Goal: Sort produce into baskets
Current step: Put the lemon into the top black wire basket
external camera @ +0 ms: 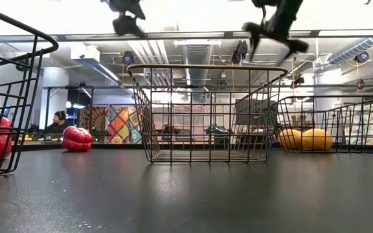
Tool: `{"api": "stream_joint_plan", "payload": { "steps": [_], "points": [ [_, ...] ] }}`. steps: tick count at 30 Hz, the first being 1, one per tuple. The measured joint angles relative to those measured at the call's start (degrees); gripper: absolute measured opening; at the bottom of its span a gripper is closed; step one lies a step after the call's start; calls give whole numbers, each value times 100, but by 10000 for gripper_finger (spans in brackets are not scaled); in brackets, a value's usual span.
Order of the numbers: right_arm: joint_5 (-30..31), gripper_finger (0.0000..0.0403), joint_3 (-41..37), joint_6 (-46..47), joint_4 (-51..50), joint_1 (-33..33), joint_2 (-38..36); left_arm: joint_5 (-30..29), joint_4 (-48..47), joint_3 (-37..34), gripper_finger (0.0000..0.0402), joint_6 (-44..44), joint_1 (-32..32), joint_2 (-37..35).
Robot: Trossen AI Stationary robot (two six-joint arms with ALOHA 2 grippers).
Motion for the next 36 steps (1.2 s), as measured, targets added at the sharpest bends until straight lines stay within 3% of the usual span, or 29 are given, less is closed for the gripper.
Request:
{"api": "stream_joint_plan", "payload": {
  "steps": [4,9,11,15,18,21,27,36],
  "points": [
    [61,363,366,-635,484,238,-66,-145,-1039,-35,284,-1054,-7,68],
    [72,363,558,-1224,899,363,-63,-627,-2761,-51,284,-1702,-113,68],
    [74,363,558,-1432,1000,409,-58,-694,-2782,-190,284,-2069,-249,32],
    [63,363,543,-1779,1103,505,-57,82,-2699,-675,284,-2644,-513,-59],
    [60,363,539,-1969,1099,602,-57,-349,-2773,-1203,278,-2966,-748,-26],
    [57,363,539,-2117,1085,708,-57,-333,-2795,-1889,266,-3191,-811,-115],
    [59,363,529,-2196,868,797,-57,242,-2802,-3173,207,-3243,-846,-253],
    [61,363,525,-2143,806,799,-57,301,-2364,-4342,60,-3129,-844,-42]
  ]
}}
